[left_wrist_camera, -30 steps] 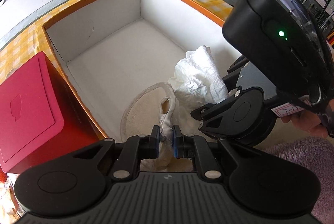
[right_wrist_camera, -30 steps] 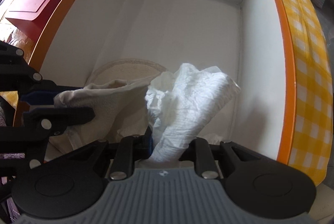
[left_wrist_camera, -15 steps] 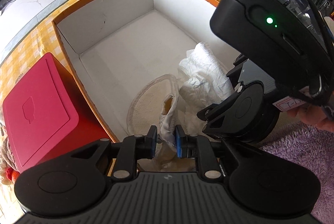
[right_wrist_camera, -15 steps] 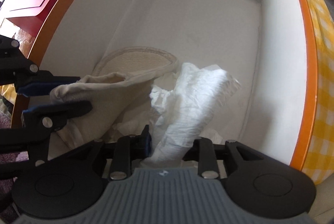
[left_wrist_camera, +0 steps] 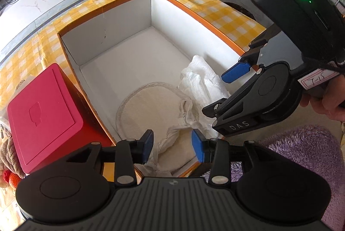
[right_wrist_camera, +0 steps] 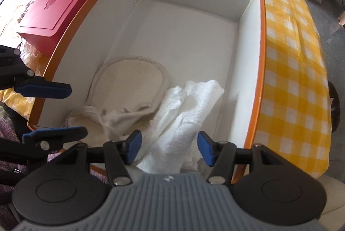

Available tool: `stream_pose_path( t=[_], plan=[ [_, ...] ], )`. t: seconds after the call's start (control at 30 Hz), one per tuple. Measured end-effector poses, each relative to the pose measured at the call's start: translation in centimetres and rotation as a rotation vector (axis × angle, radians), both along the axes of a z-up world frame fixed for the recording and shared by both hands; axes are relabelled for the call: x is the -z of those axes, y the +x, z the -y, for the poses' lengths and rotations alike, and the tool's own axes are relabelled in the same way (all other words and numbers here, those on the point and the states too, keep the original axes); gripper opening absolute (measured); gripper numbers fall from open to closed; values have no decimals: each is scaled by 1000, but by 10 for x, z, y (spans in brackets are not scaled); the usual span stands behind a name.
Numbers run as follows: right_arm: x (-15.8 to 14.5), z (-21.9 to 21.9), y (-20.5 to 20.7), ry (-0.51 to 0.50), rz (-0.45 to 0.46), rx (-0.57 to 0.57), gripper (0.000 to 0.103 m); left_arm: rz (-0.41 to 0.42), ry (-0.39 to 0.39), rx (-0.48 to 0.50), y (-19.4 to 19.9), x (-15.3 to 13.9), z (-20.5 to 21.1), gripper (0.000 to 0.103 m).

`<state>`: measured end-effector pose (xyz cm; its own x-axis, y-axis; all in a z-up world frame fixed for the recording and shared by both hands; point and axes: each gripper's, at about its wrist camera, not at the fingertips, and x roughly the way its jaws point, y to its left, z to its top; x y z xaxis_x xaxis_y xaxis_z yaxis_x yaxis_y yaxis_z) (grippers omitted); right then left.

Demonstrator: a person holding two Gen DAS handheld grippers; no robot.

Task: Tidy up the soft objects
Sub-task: 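Withdraw both tools from the box back over the table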

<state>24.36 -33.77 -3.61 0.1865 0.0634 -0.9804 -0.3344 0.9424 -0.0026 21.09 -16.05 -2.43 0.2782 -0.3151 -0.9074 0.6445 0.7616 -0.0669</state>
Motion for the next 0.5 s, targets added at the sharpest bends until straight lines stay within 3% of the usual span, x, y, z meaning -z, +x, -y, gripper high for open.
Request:
stream_pose_path(
  t=[0.3, 0.5],
  plan=[
    [-38, -4, -36, -56, 114, -9, 67, 89, -55, -29, -33, -40, -17, 47],
    [-67, -11, -70, -13, 230, 12, 68, 179, -94, -97, -62, -65, -41, 47]
  ],
)
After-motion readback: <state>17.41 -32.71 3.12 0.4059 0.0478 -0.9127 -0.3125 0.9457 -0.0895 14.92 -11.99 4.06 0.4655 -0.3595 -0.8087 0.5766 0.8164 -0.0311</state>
